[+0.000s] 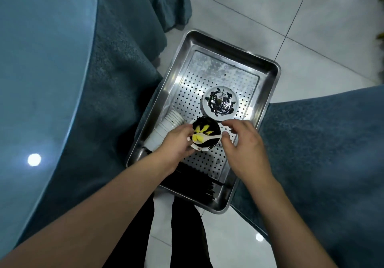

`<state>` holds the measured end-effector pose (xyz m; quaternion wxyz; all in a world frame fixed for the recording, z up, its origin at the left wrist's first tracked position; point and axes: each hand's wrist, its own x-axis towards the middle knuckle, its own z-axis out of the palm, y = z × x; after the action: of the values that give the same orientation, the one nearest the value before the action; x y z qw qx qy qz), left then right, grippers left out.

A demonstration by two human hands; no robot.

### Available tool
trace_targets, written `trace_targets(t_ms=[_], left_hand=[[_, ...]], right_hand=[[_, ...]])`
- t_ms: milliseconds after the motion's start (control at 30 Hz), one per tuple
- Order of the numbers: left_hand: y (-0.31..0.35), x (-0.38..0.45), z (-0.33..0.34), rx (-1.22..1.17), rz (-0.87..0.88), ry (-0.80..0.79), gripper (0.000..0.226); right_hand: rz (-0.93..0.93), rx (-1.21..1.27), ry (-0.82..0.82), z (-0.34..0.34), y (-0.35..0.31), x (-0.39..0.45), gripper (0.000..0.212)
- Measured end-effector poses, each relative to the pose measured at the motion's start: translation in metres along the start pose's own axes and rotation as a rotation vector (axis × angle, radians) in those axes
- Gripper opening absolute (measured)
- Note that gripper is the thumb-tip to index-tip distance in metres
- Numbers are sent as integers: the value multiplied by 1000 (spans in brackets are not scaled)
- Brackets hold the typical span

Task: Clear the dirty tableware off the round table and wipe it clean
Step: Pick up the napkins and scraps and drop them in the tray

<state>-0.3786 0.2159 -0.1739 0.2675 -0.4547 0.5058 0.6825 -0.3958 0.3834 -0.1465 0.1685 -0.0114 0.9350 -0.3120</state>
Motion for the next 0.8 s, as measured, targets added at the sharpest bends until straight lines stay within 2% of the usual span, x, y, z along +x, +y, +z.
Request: trace_targets(t_ms=[233,500,633,733,800], left_hand=[[26,-103,-41,268,334,76,16],[53,-204,-134,679,655,308,31],[56,-237,-193,831,701,516,29],[56,-257,-236,862,700,639,36],[55,-267,-265,866,668,699,33]], right_hand=[[-124,-48,-70,-29,-84,-20,28],[-384,-103,-144,-28,-205,-47,30],[-503,-148,-181,-16,-267,-57,31],[-579,-171,-225,-1,-311,-59,33],[-608,-194,-248,8,-340,-61,34]])
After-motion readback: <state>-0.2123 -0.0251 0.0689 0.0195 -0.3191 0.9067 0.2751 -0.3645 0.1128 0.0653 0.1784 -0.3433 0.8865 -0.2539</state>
